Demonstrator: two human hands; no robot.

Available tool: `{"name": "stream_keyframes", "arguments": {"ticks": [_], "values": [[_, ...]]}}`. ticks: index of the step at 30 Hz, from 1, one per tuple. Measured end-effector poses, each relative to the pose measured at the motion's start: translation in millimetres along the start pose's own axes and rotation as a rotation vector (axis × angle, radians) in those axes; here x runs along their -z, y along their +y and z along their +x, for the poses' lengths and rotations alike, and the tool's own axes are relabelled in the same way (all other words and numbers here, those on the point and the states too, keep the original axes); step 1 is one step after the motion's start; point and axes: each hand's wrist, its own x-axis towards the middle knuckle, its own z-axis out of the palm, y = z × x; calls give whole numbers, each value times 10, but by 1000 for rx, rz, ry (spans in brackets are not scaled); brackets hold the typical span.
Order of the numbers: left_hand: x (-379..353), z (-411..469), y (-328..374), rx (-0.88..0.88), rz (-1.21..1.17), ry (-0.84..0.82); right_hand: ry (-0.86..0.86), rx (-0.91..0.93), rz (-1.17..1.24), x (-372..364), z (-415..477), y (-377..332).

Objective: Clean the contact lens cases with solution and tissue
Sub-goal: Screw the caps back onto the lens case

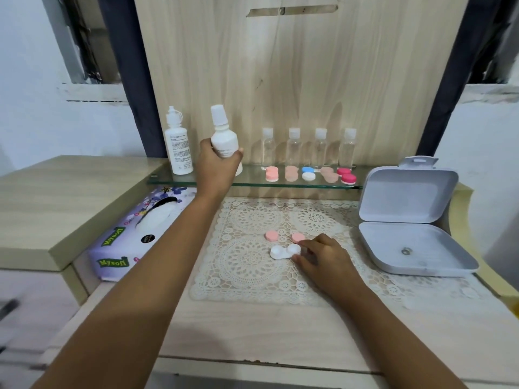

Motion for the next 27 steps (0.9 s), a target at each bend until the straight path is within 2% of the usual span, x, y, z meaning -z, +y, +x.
{"name": "stream_keyframes", "arguments": {"ticks": [4, 10, 15, 22, 27], "values": [[168, -405, 20, 10, -55, -85, -3, -5, 20, 24, -17, -20], [264, -795, -390, 123, -6, -194, -7, -10, 12, 49, -41, -55], [222, -989, -539, 98, 16, -285, 4, -24, 7, 52, -44, -64], [157, -1099, -566, 89, 54, -325, 60, -50, 98, 133, 46, -128], [147, -1103, -573, 93, 48, -333, 34, 71, 144, 325, 250, -454]]}}
